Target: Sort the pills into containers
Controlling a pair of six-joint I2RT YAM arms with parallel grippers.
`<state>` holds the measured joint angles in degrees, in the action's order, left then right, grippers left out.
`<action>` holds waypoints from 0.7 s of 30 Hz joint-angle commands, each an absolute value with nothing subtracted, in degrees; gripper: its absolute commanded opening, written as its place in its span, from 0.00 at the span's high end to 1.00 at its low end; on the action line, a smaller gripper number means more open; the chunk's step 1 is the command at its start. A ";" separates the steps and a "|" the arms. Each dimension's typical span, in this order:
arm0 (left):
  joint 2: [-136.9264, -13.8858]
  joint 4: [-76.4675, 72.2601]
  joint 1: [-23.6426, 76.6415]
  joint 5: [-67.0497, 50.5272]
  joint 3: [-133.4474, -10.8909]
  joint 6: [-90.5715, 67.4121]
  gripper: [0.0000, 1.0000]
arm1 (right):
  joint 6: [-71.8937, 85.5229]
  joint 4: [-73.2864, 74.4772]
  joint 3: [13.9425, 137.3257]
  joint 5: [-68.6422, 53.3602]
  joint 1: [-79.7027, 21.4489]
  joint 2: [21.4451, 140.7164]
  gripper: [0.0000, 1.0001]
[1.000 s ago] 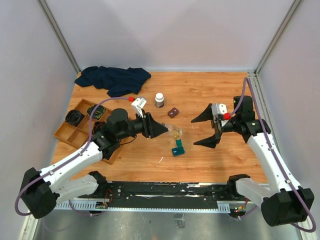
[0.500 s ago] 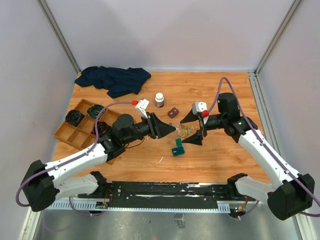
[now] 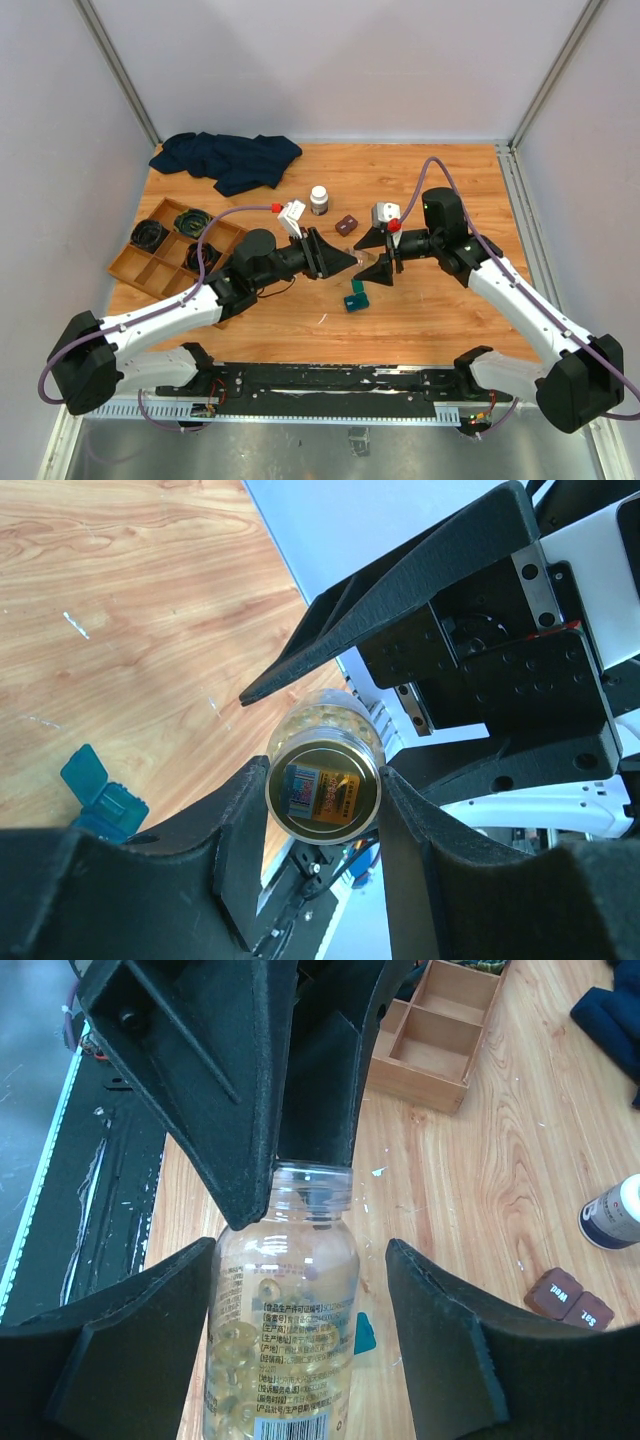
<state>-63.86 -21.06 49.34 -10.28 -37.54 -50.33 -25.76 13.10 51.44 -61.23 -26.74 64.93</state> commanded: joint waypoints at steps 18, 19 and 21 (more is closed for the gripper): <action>-62.82 -24.70 50.54 -8.31 -39.27 -51.39 1.00 | -27.36 13.30 49.56 -60.04 -27.78 63.67 0.28; -62.84 -24.72 50.58 -8.22 -39.21 -51.46 1.00 | -27.49 13.42 49.57 -60.03 -27.77 63.60 0.28; -62.78 -24.70 50.62 -7.97 -39.12 -51.55 1.00 | -27.59 13.49 49.51 -60.08 -27.77 63.60 0.27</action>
